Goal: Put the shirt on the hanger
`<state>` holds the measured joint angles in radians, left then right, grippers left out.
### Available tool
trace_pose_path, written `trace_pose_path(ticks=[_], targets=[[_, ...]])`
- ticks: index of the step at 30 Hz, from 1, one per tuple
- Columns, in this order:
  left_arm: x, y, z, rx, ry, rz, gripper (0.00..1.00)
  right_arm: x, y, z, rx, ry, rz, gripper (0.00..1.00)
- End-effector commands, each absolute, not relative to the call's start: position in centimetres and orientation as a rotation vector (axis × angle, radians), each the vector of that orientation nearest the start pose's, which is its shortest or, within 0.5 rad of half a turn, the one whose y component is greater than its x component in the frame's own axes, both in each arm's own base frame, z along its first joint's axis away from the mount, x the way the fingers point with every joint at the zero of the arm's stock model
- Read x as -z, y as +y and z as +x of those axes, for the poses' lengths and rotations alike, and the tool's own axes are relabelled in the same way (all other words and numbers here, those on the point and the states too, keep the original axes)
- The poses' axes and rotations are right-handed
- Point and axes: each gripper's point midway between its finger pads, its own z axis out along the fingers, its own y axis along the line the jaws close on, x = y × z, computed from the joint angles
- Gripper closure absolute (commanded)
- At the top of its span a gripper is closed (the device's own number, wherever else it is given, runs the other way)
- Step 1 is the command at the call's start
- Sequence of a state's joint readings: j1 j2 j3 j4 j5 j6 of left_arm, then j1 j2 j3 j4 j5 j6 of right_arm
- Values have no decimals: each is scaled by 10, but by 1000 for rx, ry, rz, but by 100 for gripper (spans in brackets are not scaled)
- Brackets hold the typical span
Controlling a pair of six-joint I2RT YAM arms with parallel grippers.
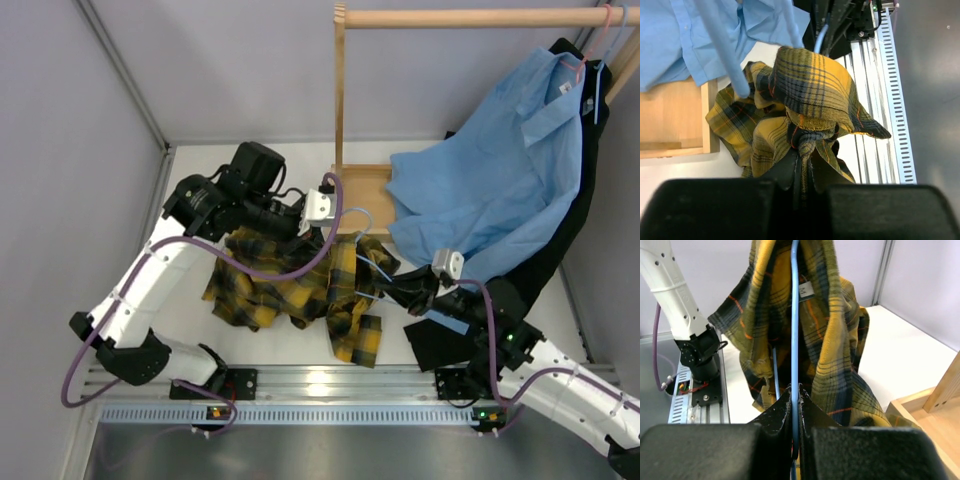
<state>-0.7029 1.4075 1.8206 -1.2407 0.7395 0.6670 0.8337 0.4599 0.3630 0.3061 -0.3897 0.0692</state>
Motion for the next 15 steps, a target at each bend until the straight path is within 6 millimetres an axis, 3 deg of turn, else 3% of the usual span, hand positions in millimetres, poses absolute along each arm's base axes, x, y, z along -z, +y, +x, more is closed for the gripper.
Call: trace_pose_path(ticks=[1, 5, 7, 8, 9, 10, 12, 13, 15], targets=[[-361, -266, 152, 910, 1430, 1698, 100, -315, 248, 126, -1004, 1056, -872, 100], [-359, -265, 148, 929, 1422, 1706, 100, -323, 251, 130, -996, 1051, -877, 100], [-359, -264, 156, 892, 1457, 1667, 100, -326, 251, 133, -982, 1054, -868, 100], [-360, -265, 162, 863, 1473, 1637, 100, -326, 250, 134, -978, 1057, -862, 95], [-365, -267, 172, 818, 1462, 1594, 100, -326, 249, 137, -969, 1066, -848, 82], [-358, -264, 184, 760, 1533, 1539, 100, -326, 245, 145, -940, 1092, -801, 62], [-366, -261, 193, 698, 1521, 1470, 100, -320, 238, 156, -895, 1152, -742, 50], [-361, -256, 200, 659, 1569, 1424, 100, -319, 226, 171, -831, 1198, -642, 37], [-366, -250, 203, 621, 1567, 1353, 100, -306, 211, 183, -775, 1290, -545, 32]])
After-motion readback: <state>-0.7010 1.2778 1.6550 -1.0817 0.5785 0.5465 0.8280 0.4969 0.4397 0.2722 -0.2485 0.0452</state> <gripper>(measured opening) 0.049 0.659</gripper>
